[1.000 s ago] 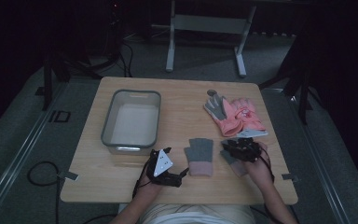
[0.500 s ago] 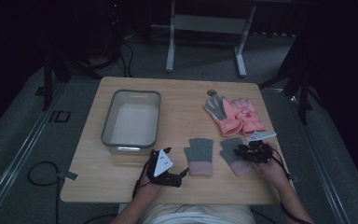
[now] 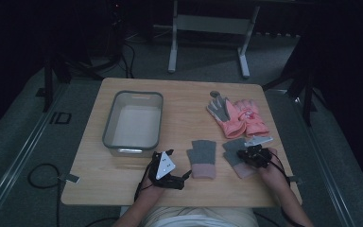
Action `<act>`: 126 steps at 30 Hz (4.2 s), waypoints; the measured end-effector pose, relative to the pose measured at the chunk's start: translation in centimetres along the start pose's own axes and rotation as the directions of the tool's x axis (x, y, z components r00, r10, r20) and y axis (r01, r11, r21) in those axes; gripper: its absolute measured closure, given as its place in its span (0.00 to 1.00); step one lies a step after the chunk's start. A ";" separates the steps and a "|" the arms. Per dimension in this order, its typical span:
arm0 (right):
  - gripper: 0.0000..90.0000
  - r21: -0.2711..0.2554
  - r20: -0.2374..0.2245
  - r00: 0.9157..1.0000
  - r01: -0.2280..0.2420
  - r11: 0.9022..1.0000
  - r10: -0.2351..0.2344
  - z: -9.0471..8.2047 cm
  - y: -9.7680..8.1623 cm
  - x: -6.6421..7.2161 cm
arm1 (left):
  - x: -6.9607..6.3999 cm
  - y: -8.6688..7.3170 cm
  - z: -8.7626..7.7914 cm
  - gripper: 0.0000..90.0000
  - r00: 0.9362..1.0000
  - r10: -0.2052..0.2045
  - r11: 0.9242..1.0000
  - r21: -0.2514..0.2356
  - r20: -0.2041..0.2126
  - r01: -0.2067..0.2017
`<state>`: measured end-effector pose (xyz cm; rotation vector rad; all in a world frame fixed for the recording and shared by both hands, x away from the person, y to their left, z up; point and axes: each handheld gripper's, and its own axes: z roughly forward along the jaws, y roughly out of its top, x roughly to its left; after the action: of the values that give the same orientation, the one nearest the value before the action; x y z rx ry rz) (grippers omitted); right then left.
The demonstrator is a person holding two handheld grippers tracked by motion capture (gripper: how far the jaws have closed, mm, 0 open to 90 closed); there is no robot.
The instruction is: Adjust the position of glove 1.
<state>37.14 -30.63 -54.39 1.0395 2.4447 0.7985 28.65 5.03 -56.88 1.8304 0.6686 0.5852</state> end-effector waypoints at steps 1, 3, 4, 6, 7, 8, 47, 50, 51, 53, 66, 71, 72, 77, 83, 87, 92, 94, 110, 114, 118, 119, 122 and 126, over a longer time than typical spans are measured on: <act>0.94 0.004 0.011 1.000 0.004 1.000 -0.004 0.0 0.1 0.2 | 0.0 0.0 0.0 0.02 1.000 0.000 1.000 0.000 0.000 0.000; 0.95 0.003 0.012 1.000 -0.014 1.000 0.014 -0.1 0.1 0.2 | 0.0 0.0 0.0 0.02 1.000 -0.002 1.000 -0.001 0.000 0.002; 0.95 0.001 0.005 0.999 -0.033 0.999 0.033 -0.2 0.2 0.0 | 0.0 0.0 0.0 0.02 1.000 -0.002 1.000 -0.001 -0.001 0.002; 0.96 -0.021 0.002 0.997 -0.074 0.997 0.074 -1.0 0.4 -0.1 | 0.0 0.0 0.0 0.02 1.000 -0.001 1.000 0.000 -0.001 0.001; 0.96 -0.032 -0.002 0.996 -0.086 0.996 0.086 -1.5 0.5 -0.1 | 0.0 0.0 0.0 0.02 1.000 -0.001 1.000 -0.002 -0.001 0.001; 0.96 -0.058 -0.002 0.994 -0.113 0.992 0.113 -2.3 0.7 0.0 | 0.0 0.0 0.0 0.02 1.000 -0.001 1.000 -0.001 -0.001 0.001; 0.91 -0.046 0.128 0.912 -0.387 0.921 0.390 -1.4 -1.7 0.3 | 0.0 0.0 0.0 0.02 1.000 0.004 1.000 0.004 -0.006 -0.004; 0.86 -0.042 0.117 0.921 -0.369 0.928 0.372 -1.6 -1.6 0.1 | 0.0 0.0 0.0 0.02 1.000 0.002 1.000 0.004 -0.006 -0.002; 0.84 -0.046 0.106 0.928 -0.355 0.934 0.358 -1.8 -1.6 0.0 | 0.0 0.0 0.0 0.02 1.000 0.003 1.000 0.005 -0.006 -0.003; 0.81 -0.051 0.087 0.948 -0.301 0.952 0.305 -2.2 -1.5 -0.1 | 0.0 0.0 0.0 0.02 1.000 0.004 1.000 0.005 -0.006 -0.004; 0.72 -0.002 0.004 0.982 -0.190 0.982 0.190 -2.4 -2.3 -1.1 | 0.0 0.0 0.0 0.02 1.000 0.002 1.000 0.004 -0.007 -0.002; 0.72 -0.004 -0.001 0.983 -0.185 0.983 0.185 -2.0 -2.5 -1.1 | -0.1 0.0 0.0 0.02 1.000 0.005 1.000 0.004 -0.007 -0.005; 0.73 -0.002 0.003 0.985 -0.174 0.985 0.174 -2.0 -2.5 -1.0 | -0.1 0.0 0.0 0.02 1.000 0.005 1.000 0.003 -0.007 -0.005; 0.89 -0.011 0.050 0.984 -0.173 0.985 0.173 -1.9 -2.5 -0.3 | 0.0 0.0 0.0 0.02 1.000 0.005 1.000 0.007 -0.007 -0.005; 0.95 -0.024 0.058 0.967 -0.247 0.969 0.248 -2.0 -2.5 -0.3 | 0.0 0.0 0.0 0.02 1.000 0.001 1.000 0.005 -0.008 -0.001; 0.95 -0.025 0.069 0.962 -0.261 0.965 0.262 -2.5 -2.2 0.0 | 0.0 0.0 0.0 0.02 1.000 -0.001 1.000 0.002 -0.007 0.001; 0.95 -0.110 0.049 0.956 -0.282 0.953 0.288 -5.9 0.9 1.1 | 0.0 0.0 0.0 0.02 1.000 -0.001 1.000 0.003 -0.008 0.001; 0.95 -0.136 0.048 0.958 -0.274 0.952 0.283 -6.8 2.1 1.7 | 0.0 0.0 0.0 0.02 1.000 -0.001 1.000 0.004 -0.007 0.001; 0.95 -0.188 -0.113 0.965 -0.255 0.948 0.237 -5.5 7.6 7.4 | 0.1 0.0 0.0 0.02 1.000 -0.012 1.000 0.007 -0.004 0.012; 0.95 -0.160 -0.112 0.968 -0.241 0.957 0.225 -3.9 7.8 8.3 | 0.1 0.0 0.0 0.02 1.000 -0.013 1.000 0.005 -0.002 0.014; 0.95 -0.130 -0.098 0.971 -0.228 0.965 0.217 -2.5 7.7 8.8 | 0.1 0.0 0.0 0.02 1.000 -0.010 1.000 0.006 -0.002 0.010; 0.95 -0.118 -0.102 0.970 -0.231 0.966 0.219 -2.0 7.6 8.8 | 0.1 0.0 0.0 0.02 1.000 -0.010 1.000 0.005 -0.002 0.010; 0.95 -0.097 -0.123 0.964 -0.247 0.964 0.235 -1.3 7.5 9.0 | 0.1 0.0 0.0 0.02 1.000 -0.007 1.000 0.008 -0.002 0.007; 0.95 -0.069 -0.137 0.965 -0.232 0.970 0.222 0.0 7.5 9.8 | 0.1 0.0 0.0 0.02 1.000 -0.008 1.000 0.005 0.000 0.008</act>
<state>34.68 -19.06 -50.75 1.2891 2.3996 1.0641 28.67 5.12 -56.88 1.8320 0.6779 0.5789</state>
